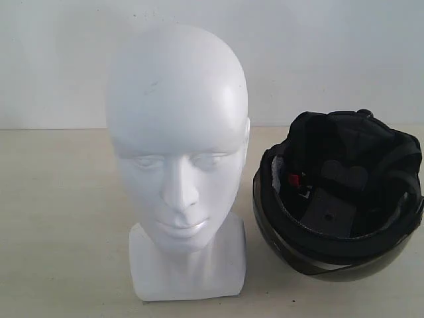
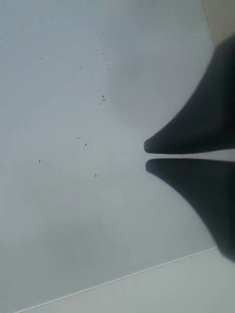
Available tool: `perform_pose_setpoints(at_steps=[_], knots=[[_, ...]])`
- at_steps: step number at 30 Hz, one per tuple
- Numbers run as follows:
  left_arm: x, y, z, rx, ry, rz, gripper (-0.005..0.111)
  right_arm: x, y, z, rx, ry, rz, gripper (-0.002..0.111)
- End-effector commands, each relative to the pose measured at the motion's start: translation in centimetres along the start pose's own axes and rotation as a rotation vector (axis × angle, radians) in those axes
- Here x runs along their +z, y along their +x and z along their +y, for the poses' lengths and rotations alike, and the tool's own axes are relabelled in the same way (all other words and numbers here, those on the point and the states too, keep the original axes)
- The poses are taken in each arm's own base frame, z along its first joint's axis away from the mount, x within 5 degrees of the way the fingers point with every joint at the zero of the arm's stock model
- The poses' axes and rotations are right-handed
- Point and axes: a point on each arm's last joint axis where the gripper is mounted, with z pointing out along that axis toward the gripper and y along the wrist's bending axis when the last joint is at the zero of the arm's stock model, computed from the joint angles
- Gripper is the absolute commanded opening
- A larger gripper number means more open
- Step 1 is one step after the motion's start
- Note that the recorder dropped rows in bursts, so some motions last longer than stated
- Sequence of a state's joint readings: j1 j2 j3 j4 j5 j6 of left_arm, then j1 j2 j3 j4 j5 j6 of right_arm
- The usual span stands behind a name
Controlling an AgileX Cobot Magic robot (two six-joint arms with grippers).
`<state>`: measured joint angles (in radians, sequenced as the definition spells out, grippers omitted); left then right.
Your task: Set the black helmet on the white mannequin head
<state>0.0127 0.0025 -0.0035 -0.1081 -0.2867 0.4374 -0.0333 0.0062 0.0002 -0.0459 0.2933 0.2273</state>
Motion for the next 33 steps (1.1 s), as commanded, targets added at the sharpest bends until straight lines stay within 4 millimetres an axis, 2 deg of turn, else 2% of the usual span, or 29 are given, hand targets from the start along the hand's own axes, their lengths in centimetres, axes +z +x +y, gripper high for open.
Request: perform_pose_setpoints(at_steps=[1,33], knots=[[-0.04,0.05,-0.01,-0.003,-0.001,-0.004,0.004,-0.05,-0.14,-0.01,-0.004,0.003,-0.019,0.000],[-0.04,0.05,-0.01,-0.003,-0.001,-0.004,0.004,-0.06,-0.39,0.09,0.013,-0.009,-0.046,0.000]])
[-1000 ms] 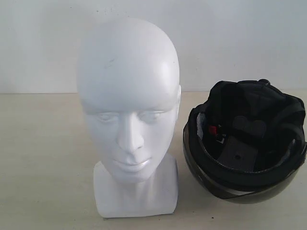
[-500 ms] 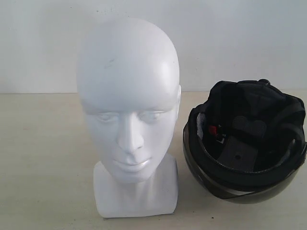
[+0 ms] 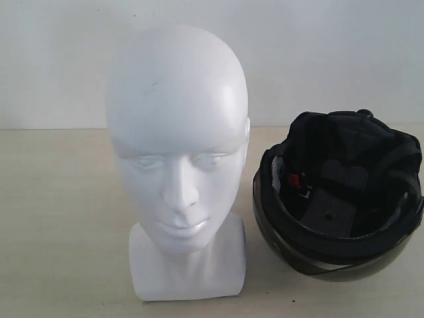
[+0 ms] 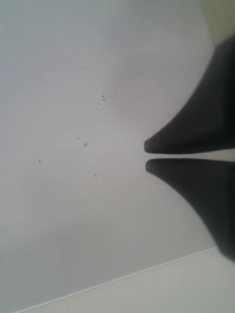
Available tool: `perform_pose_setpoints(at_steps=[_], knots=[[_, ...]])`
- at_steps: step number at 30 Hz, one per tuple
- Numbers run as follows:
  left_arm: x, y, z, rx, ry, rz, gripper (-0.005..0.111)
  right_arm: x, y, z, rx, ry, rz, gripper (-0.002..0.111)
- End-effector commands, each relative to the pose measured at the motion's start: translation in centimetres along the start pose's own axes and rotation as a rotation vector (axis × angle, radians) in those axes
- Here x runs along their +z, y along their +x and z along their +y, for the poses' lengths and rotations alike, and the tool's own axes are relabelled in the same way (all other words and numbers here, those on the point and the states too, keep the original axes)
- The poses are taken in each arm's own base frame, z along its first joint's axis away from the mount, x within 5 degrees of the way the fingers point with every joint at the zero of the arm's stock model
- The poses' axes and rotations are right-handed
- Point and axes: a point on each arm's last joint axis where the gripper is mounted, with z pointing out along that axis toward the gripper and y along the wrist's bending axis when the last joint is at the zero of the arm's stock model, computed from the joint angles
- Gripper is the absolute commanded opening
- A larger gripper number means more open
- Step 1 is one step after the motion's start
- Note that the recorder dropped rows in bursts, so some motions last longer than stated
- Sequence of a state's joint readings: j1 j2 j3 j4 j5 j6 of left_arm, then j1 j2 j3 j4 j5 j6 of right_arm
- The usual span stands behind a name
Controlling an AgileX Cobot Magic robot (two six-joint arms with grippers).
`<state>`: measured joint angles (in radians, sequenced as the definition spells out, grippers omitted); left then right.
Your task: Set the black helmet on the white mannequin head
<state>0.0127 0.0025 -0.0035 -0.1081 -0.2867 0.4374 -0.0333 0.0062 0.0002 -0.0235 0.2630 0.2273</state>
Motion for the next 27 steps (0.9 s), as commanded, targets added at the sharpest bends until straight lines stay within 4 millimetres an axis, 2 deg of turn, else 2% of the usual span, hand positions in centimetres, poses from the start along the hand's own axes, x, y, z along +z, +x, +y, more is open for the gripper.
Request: perform_pose_setpoints(at_steps=[1,7,10,16,20,22,27], knots=[[0.0,0.1,0.0,-0.003,-0.001,-0.004,0.004,0.0,-0.1,0.0,-0.009,0.004,-0.018,0.000],[0.0,0.1,0.0,-0.003,-0.001,-0.004,0.004,-0.1,-0.2,0.0,-0.009,0.001,-0.028,0.000],[0.0,0.1,0.0,-0.003,-0.001,-0.004,0.004,-0.1,-0.9,0.1,-0.017,-0.014,-0.101,0.000],[0.0,0.1,0.0,-0.003,-0.001,-0.004,0.004,-0.8,-3.4,0.8,-0.075,-0.072,-0.393,0.000],[0.0,0.1,0.0,-0.003,-0.001,-0.004,0.004,-1.8,-5.9,1.3,-0.146,-0.058,-0.418,0.000],[0.0,0.1,0.0,-0.003,-0.001,-0.004,0.004,-2.1,-7.1,1.5,-0.174,-0.044,-0.378,0.000],[0.0,0.1,0.0,-0.003,-0.001,-0.004,0.004,-2.5,-10.1,2.1,-0.162,-0.047,-0.391,0.000]])
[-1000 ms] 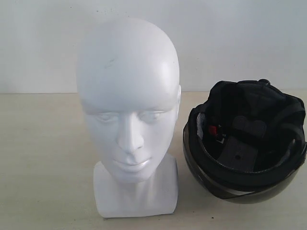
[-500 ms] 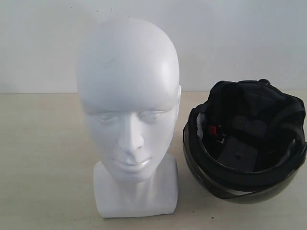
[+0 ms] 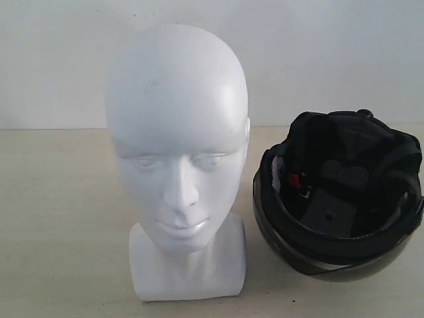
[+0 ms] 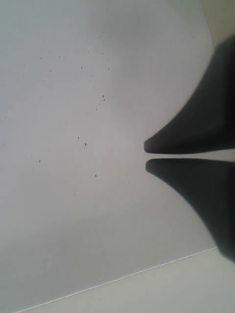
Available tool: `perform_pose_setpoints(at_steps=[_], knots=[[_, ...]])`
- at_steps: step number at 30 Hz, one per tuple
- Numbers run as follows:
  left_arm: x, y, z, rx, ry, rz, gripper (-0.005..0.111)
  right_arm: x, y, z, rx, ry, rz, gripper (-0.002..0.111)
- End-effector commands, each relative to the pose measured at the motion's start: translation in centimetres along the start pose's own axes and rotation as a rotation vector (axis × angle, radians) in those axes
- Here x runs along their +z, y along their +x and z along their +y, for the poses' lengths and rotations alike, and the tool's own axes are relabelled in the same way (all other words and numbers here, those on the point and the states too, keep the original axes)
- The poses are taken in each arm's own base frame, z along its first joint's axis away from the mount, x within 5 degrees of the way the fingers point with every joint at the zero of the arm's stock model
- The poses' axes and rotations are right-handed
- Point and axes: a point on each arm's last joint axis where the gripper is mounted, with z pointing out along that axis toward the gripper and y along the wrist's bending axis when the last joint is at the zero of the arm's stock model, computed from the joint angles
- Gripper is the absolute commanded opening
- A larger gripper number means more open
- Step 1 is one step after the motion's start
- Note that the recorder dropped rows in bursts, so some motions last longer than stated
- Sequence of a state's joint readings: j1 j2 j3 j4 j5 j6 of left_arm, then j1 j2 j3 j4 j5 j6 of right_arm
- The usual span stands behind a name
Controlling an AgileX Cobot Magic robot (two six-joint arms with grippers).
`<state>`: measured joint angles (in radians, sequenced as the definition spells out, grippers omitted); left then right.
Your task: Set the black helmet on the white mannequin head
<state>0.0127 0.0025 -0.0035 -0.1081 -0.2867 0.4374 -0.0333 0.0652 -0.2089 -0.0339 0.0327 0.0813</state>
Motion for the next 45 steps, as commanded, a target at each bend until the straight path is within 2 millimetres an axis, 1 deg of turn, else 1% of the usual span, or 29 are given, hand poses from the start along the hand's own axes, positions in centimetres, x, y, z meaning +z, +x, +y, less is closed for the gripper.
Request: perform_pose_setpoints(at_steps=[1,5,8,12,15,17,20,23,26,27,28,29,33,34,35,36,37,39,42,43,45], knots=[[0.0,0.1,0.0,-0.003,-0.001,-0.004,0.004,0.4,-2.2,0.1,-0.009,0.004,-0.024,0.000],[0.0,0.1,0.0,-0.003,-0.001,-0.004,0.004,0.3,-3.5,0.2,-0.010,-0.005,-0.144,0.000],[0.0,0.1,0.0,-0.003,-0.001,-0.004,0.004,0.2,-4.1,0.2,-0.005,-0.011,-0.211,0.000],[0.0,0.1,0.0,-0.003,-0.001,-0.004,0.004,0.2,-4.0,0.2,-0.005,-0.010,-0.201,0.000],[0.0,0.1,0.0,-0.003,-0.001,-0.004,0.004,0.6,-3.4,0.2,0.017,-0.006,-0.131,0.000],[0.0,0.1,0.0,-0.003,-0.001,-0.004,0.004,1.2,-2.8,0.1,0.022,-0.001,-0.065,0.000],[0.0,0.1,0.0,-0.003,-0.001,-0.004,0.004,2.6,-1.9,0.1,0.031,0.005,0.035,0.000],[0.0,0.1,0.0,-0.003,-0.001,-0.004,0.004,4.1,-0.9,0.0,0.091,0.015,0.129,0.000],[0.0,0.1,0.0,-0.003,-0.001,-0.004,0.004,5.6,-0.3,0.0,0.147,0.028,0.218,0.000],[0.0,0.1,0.0,-0.003,-0.001,-0.004,0.004,6.7,-0.3,0.2,0.152,0.019,0.295,0.000],[0.0,0.1,0.0,-0.003,-0.001,-0.004,0.004,7.3,-0.4,0.5,0.152,0.006,0.340,0.000],[0.0,0.1,0.0,-0.003,-0.001,-0.004,0.004,8.3,-0.7,1.2,0.148,-0.037,0.425,0.000],[0.0,0.1,0.0,-0.003,-0.001,-0.004,0.004,10.6,-1.8,3.4,0.137,-0.154,0.529,0.000],[0.0,0.1,0.0,-0.003,-0.001,-0.004,0.004,11.6,-1.8,4.7,0.125,-0.208,0.586,0.000],[0.0,0.1,0.0,-0.003,-0.001,-0.004,0.004,12.1,-1.7,5.4,0.123,-0.235,0.616,0.000],[0.0,0.1,0.0,-0.003,-0.001,-0.004,0.004,13.0,-1.1,6.8,0.108,-0.284,0.670,0.000],[0.0,0.1,0.0,-0.003,-0.001,-0.004,0.004,13.8,-0.4,7.7,0.095,-0.308,0.717,0.000],[0.0,0.1,0.0,-0.003,-0.001,-0.004,0.004,15.1,1.1,8.6,0.120,-0.294,0.804,0.000],[0.0,0.1,0.0,-0.003,-0.001,-0.004,0.004,16.4,3.2,9.3,0.114,-0.272,0.900,0.000],[0.0,0.1,0.0,-0.003,-0.001,-0.004,0.004,16.6,3.9,9.4,0.101,-0.262,0.949,0.000],[0.0,0.1,0.0,-0.003,-0.001,-0.004,0.004,16.7,4.6,9.5,0.098,-0.240,1.020,0.000]])
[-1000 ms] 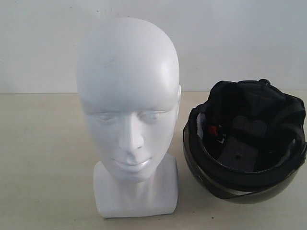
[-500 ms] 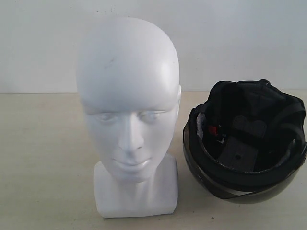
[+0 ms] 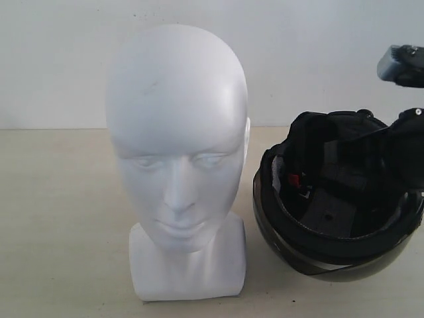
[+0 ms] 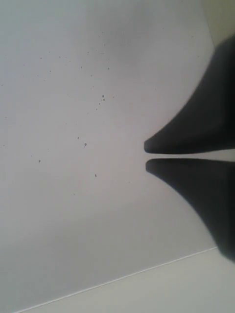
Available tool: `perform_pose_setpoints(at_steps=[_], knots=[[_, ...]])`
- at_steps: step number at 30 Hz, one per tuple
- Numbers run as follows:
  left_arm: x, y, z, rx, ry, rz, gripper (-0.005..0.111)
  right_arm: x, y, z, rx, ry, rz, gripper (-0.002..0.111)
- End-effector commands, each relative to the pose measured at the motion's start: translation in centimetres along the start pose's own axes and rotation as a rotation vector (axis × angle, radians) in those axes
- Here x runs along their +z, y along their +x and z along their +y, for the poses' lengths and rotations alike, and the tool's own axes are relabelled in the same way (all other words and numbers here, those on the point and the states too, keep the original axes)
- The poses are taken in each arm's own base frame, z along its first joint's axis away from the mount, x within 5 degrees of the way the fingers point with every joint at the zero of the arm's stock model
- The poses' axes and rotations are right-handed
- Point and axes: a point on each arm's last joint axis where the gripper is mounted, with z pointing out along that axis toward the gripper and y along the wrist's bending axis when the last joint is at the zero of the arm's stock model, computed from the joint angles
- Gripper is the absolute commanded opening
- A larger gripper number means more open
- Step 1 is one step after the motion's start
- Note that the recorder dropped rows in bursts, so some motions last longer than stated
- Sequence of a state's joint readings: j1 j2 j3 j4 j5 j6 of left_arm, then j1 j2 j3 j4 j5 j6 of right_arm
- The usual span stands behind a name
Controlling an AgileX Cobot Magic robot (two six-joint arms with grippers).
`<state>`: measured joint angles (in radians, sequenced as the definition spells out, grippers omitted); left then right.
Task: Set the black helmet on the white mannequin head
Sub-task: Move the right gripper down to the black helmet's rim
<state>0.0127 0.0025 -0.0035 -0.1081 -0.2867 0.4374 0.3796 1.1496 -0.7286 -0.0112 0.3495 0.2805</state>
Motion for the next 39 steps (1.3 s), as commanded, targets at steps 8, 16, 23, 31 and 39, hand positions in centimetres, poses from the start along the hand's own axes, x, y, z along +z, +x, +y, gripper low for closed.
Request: perform_pose_setpoints(at_steps=[8,16,23,31,39], knots=[[0.0,0.1,0.0,-0.003,-0.001,-0.004,0.004,2.4,1.2,-0.8,-0.006,0.130,0.252,0.000],[0.0,0.1,0.0,-0.003,-0.001,-0.004,0.004,2.4,1.1,-2.2,-0.042,0.283,0.243,0.000],[0.0,0.1,0.0,-0.003,-0.001,-0.004,0.004,2.4,0.8,-2.4,-0.049,0.305,0.218,0.000],[0.0,0.1,0.0,-0.003,-0.001,-0.004,0.004,2.5,0.4,-2.4,-0.068,0.288,0.177,0.000],[0.0,0.1,0.0,-0.003,-0.001,-0.004,0.004,3.1,0.7,-2.4,-0.105,0.289,0.202,0.000]])
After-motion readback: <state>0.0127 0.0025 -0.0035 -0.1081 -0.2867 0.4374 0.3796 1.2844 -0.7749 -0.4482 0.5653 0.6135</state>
